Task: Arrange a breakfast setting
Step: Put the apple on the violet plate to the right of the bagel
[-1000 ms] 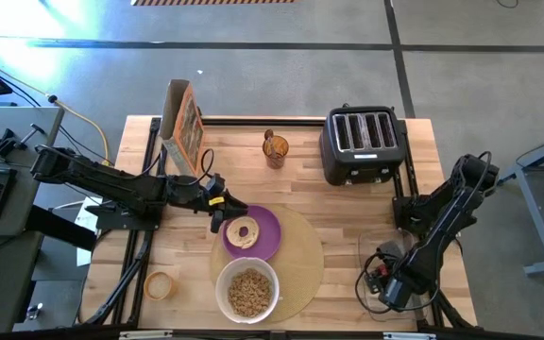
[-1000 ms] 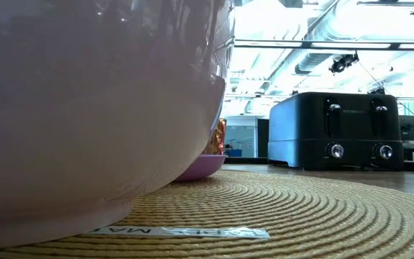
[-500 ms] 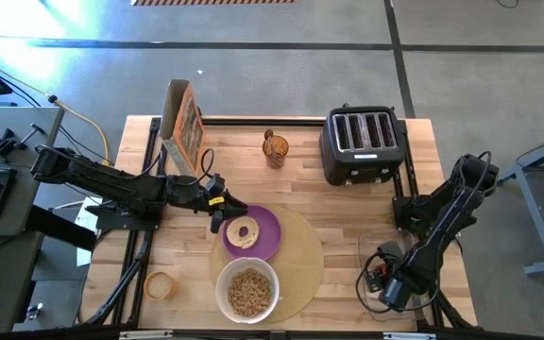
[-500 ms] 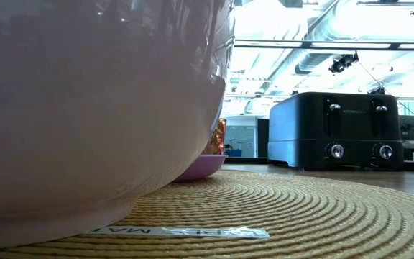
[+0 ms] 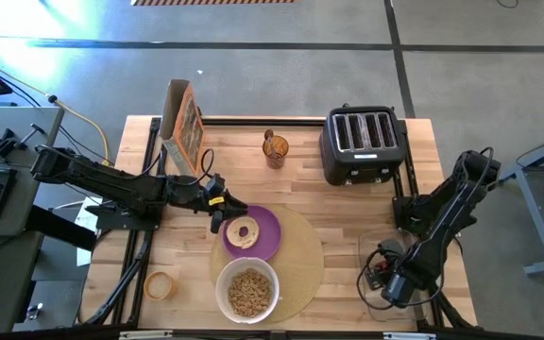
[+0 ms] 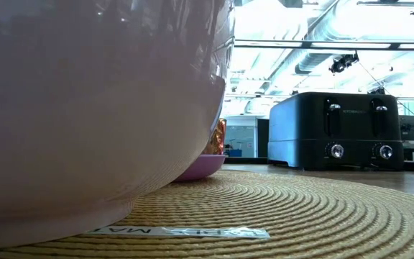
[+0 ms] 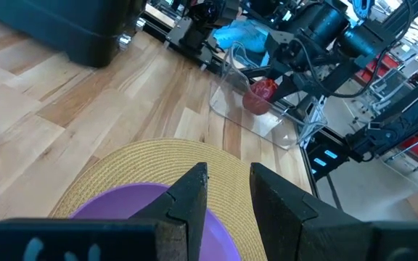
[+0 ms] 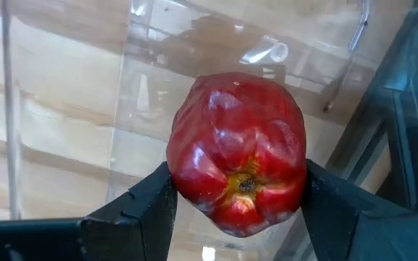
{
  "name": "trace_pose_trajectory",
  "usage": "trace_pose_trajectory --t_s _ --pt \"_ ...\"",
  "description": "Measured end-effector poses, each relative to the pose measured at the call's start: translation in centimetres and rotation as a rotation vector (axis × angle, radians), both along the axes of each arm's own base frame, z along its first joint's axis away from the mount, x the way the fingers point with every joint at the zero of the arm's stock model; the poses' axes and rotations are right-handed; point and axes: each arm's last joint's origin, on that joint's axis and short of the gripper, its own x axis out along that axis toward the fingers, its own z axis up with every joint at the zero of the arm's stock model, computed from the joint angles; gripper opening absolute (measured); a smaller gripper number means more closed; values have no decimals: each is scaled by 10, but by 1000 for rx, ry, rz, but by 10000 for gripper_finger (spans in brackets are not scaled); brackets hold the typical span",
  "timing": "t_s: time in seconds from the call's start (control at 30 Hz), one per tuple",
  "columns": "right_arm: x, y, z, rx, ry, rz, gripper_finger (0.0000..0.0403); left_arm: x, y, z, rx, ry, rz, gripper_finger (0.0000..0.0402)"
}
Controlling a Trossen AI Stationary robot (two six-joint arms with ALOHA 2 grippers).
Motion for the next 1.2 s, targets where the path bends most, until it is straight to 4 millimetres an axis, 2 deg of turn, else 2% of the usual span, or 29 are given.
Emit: trace_pose_trajectory --t_s 0.6,1.2 --pt "-13 -24 35 38 -131 23 213 0 0 0 -15 0 4 95" --pt "-22 -57 72 -22 -530 40 213 0 0 0 -15 1 4 95"
